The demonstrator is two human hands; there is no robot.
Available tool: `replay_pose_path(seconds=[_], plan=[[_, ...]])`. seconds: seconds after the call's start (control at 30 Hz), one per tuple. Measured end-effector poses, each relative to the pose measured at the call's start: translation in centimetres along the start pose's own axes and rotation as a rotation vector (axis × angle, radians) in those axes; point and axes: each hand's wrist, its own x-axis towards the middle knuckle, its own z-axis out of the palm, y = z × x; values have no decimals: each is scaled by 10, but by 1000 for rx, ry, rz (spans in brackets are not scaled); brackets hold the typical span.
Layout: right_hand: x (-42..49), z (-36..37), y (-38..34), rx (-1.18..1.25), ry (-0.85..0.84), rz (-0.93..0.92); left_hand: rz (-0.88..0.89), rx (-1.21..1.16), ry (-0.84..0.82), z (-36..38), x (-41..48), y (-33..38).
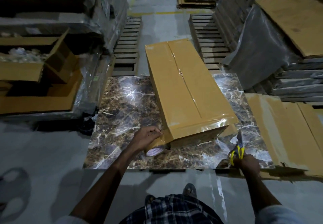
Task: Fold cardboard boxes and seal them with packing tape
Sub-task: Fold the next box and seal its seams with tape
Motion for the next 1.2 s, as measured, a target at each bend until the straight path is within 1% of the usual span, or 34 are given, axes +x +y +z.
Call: replay_pose_path(seconds=[0.07,0.13,0.2,0.23,0.3,0.37,0.4,0.5,0.53,0.6,0.67,0.73,0.87,1.0,1.2], plan=[[-18,-8,-6,144,-28,29,24,-37,-18,-1,2,0],[-50,-14,-12,353,-89,63,48,-88,-51,-3,5,-1],[-92,-16,-11,504,-172,22,63,-123,-74,-6,7,-2],[-114,-16,-9,534,-214,0,68,-134,-82,-8,7,-2],[-153,-17,-2,566,-318,-31,76,-131,-91,-11,8,-3],[-191,-19,-5,563,-501,-27,70,-134,-95,-12,10,-3],[-207,-21,-11,508,-559,-36,65,-142,-96,-12,10,-3],[-235,-14,-27,329,-636,-229,60,-150,-99,-11,11,-3],[-245,-13,-37,320,-690,-262,55,-144,-98,-11,12,-2],[-258,-12,-58,348,-750,-264,45,-136,-87,-10,12,-3],[-265,-8,-72,381,-773,-275,35,-143,-89,-12,11,-1],[-268,0,-82,435,-749,-306,24,-163,-87,-12,9,0],[-266,18,-86,567,-755,-273,30,-191,-79,-15,6,3],[-263,25,-101,560,-715,-255,39,-177,-65,-20,5,8],[-268,28,-124,719,-778,-222,61,-145,-85,-24,4,11]])
